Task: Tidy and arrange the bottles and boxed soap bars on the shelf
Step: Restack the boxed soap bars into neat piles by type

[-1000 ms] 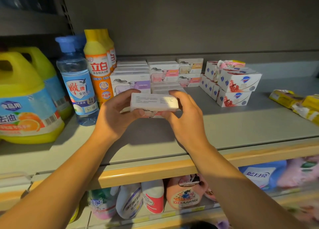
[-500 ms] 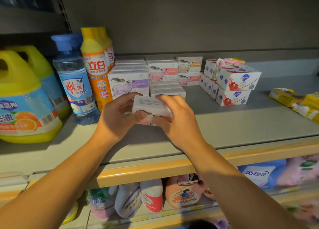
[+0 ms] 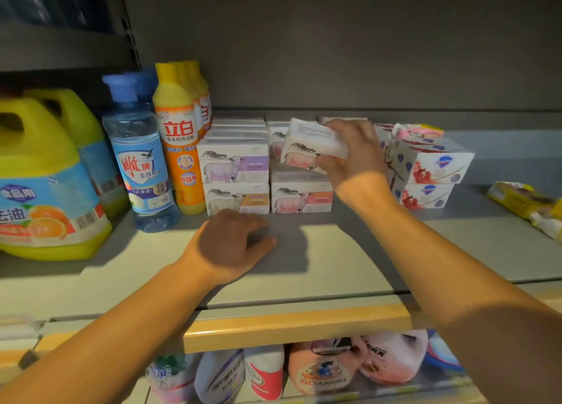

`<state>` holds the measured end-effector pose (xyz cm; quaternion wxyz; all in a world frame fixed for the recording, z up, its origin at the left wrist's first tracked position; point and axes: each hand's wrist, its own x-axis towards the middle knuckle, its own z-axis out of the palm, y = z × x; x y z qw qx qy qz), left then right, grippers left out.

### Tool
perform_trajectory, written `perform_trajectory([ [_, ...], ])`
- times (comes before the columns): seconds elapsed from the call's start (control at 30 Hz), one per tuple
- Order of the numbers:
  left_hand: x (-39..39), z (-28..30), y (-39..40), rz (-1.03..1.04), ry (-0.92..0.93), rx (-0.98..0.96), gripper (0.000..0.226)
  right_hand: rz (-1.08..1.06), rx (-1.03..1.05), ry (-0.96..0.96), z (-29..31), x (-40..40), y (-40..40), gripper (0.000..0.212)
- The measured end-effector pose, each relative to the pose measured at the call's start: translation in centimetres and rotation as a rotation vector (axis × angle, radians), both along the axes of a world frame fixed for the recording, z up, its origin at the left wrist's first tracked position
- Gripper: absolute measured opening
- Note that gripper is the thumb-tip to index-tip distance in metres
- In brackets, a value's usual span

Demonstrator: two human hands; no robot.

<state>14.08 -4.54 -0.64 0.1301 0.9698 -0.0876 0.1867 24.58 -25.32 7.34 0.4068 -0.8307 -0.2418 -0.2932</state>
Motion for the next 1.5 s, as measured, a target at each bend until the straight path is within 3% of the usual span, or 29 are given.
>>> perform_trajectory([
  [0.2,0.0,-0.2,0.0,0.006,0.018,-0.002,0.072,0.106,-0.190,-0.004,0.7,5.6,1.7,0.053],
  [0.37,0.3,-0.3,0.3,0.031,0.072,-0.015,0.075,0.044,-0.310,-0.051,-0.4,9.1,3.2,0.050],
  [0.53,0.6,-0.2,0.2,0.041,0.069,-0.018,0.074,0.025,-0.333,-0.158,-1.0,9.9,3.4,0.044],
  [0.87,0.2,0.1,-0.1,0.040,0.072,-0.056,0.071,0.046,-0.412,-0.150,-0.7,9.7,3.1,0.050],
  [0.93,0.1,0.1,0.0,0.034,0.050,-0.077,0.069,0.065,-0.353,-0.093,-0.7,9.7,2.6,0.052],
  [1.1,0.2,0.5,0.2,0.015,0.003,-0.185,0.051,-0.047,0.080,0.132,-0.5,11.3,0.1,0.052],
  [1.2,0.1,0.7,0.4,0.076,-0.018,-0.317,0.052,-0.063,0.093,0.195,0.2,12.1,-0.6,0.048],
  [1.33,0.2,0.8,0.4,0.110,-0.014,-0.346,0.052,0.084,0.166,0.220,0.2,12.7,-0.3,0.007],
  [1.43,0.2,1.0,0.3,0.111,-0.007,-0.323,0.042,0.164,0.149,0.208,0.0,12.8,-0.2,0.009],
  [1.5,0.2,1.0,0.3,0.119,-0.004,-0.308,0.041,0.229,0.078,0.178,-0.4,12.4,0.2,0.030],
])
